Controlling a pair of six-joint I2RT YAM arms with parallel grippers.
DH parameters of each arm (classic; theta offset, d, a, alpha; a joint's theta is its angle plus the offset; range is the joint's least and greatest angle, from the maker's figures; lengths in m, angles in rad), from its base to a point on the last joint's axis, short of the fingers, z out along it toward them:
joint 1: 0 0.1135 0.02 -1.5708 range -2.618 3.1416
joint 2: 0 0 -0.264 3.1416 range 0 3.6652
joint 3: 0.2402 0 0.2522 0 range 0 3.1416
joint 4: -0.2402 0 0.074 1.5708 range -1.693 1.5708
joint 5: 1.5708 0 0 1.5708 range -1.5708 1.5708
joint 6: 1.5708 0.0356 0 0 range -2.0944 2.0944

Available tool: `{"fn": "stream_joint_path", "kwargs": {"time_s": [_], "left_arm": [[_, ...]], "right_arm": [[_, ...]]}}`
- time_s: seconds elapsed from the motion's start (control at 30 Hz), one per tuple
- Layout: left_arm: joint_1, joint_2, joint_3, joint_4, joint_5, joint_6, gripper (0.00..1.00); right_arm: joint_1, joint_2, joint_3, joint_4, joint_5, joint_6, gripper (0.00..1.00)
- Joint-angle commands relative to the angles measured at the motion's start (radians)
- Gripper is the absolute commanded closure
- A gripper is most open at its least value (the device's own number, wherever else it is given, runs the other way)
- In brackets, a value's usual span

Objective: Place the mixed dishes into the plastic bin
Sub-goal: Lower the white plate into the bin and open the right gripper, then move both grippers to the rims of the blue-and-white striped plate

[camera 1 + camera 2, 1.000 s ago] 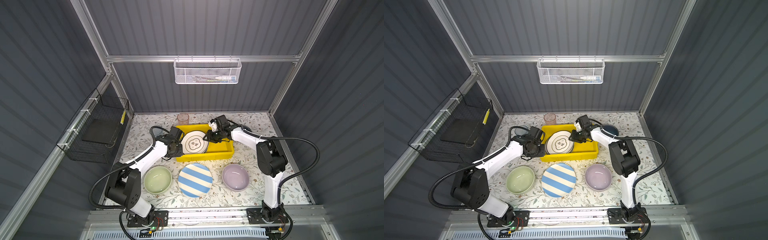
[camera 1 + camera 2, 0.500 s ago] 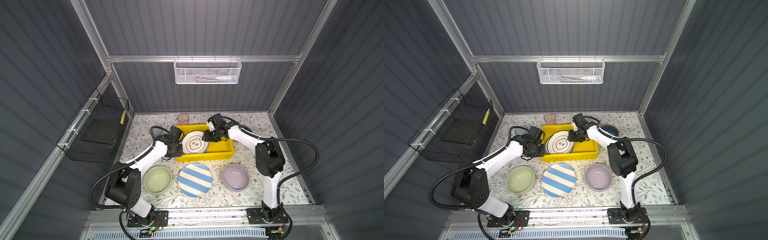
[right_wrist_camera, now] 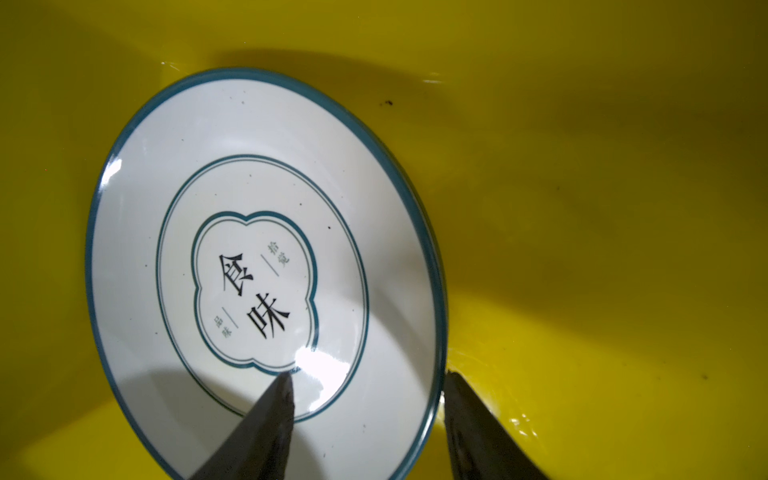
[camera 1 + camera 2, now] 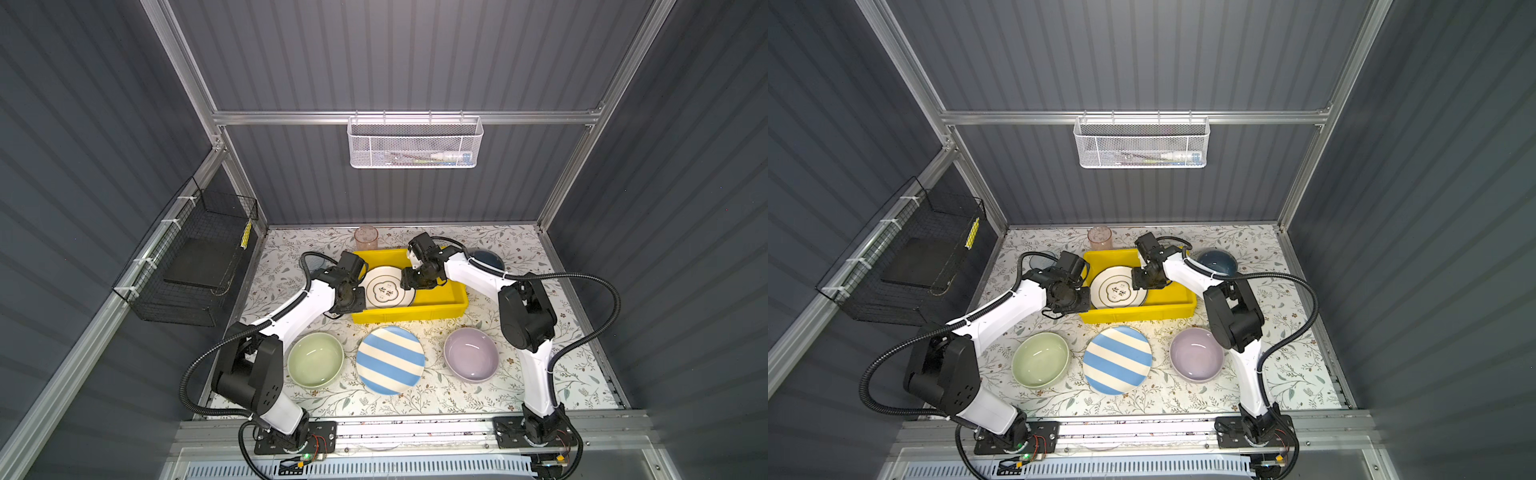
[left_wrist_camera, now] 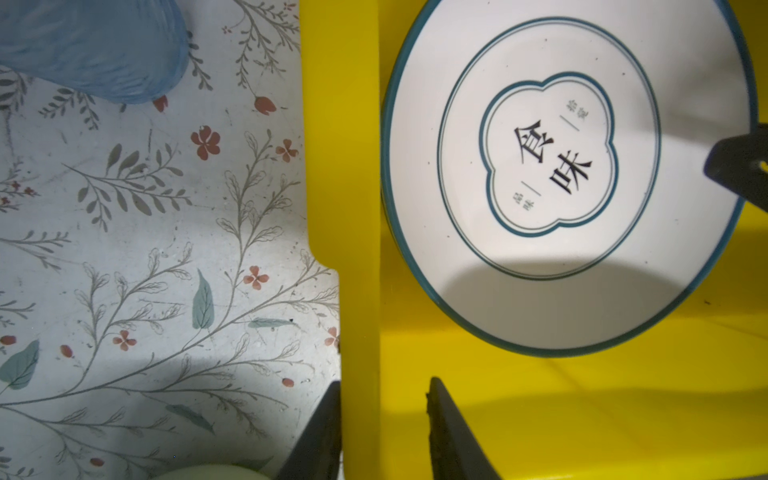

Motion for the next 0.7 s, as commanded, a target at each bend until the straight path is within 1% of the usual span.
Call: {"fn": "stream_joint_path", "kwargs": {"time_s": [0.0,0.17,0.33,0.53,0.67], "left_arm": [[-0.001,0.011,0.05,0.017,0.039,-0.012,0.65],[-0.001,0.007,0.048,0.012,0.034,-0.009,0.65],[-0.001,-0.019,0.026,0.006,0.031,-0.002,0.64],[-0.001,-0.067,0.029,-0.037,0.031,0.007,0.58],[-0.001,-0.1,0.053,-0.085,0.043,0.021,0.55]], "right_arm": [[0.009,0.012,0.027,-0.022,0.018,-0.012,0.41],[0.009,-0.006,0.018,-0.024,0.027,-0.019,0.4],[0.009,-0.059,-0.001,-0.023,0.045,-0.039,0.39],[0.01,-0.179,-0.037,-0.028,0.06,-0.046,0.38],[0.01,-0.283,-0.094,-0.028,0.06,-0.048,0.38]]}}
